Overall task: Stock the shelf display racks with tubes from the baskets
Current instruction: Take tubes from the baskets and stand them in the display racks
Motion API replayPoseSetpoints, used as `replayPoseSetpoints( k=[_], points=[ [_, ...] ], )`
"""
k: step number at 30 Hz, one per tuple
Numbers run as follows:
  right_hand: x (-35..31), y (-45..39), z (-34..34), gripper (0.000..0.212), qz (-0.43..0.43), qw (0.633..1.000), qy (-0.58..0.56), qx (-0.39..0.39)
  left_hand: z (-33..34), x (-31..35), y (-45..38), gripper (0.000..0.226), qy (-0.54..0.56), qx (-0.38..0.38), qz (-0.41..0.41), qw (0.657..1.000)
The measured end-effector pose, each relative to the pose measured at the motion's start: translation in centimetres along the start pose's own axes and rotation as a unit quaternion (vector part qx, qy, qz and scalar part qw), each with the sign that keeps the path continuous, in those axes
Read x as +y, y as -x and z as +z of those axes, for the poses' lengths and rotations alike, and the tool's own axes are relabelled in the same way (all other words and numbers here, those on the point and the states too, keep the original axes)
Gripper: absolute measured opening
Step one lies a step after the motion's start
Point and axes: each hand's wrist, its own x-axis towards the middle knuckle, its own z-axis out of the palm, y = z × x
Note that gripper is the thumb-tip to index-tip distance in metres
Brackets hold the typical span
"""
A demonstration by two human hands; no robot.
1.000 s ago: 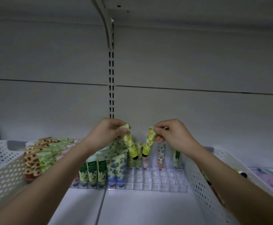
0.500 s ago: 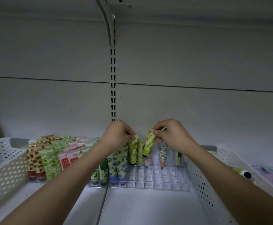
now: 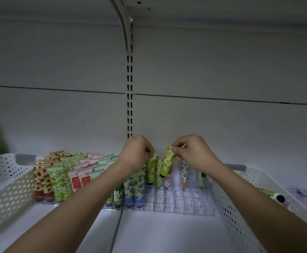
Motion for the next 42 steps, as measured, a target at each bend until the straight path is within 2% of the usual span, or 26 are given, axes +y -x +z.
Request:
replayPoseSetpoints(
  k=[5,10,14,16,18,24,27,30,36,42],
  points=[
    [0.0,0.0,0.1,0.016,0.0,1.0,0.006,-0.002,0.8,0.3,0.5,0.011,-0.037,-0.072,-0.006,0.997],
    [-0.1,0.0,0.3,0.013,0.0,1.0,0.01,-0.017,0.7,0.8,0.6,0.021,-0.061,-0.099,-0.014,0.993],
    [-0.3,0.1,0.5,0.007,-0.001,0.999,0.011,-0.032,-0.3,1.6,1.8,0.023,-0.071,-0.051,0.011,0.996],
    [-0.5,0.1,0.6,0.01,-0.009,0.999,0.024,-0.038,-0.8,2.3,3.0,0.023,-0.04,-0.02,0.034,0.998],
    [-0.7,-0.1,0.8,0.011,-0.024,0.998,0.043,-0.038,-1.2,3.3,4.6,0.023,-0.012,-0.025,0.071,0.997],
    [-1.3,0.0,1.9,0.007,-0.04,0.995,0.07,-0.056,0.2,3.8,10.2,0.023,0.022,-0.152,0.146,0.977],
    [-1.7,0.2,2.3,0.008,-0.055,0.991,0.103,-0.059,2.4,3.2,13.3,0.036,-0.006,-0.244,0.173,0.954],
    [-2.2,0.3,2.4,0.009,-0.069,0.989,0.123,-0.055,4.6,2.2,16.2,0.052,-0.036,-0.291,0.182,0.939],
    [-2.6,0.2,2.9,0.011,-0.083,0.983,0.153,-0.054,6.3,1.3,18.3,0.063,-0.027,-0.276,0.141,0.95],
    [-1.7,0.2,4.2,0.009,-0.078,0.978,0.181,-0.074,6.4,1.5,18.5,0.062,-0.047,-0.269,0.149,0.95]
  ],
)
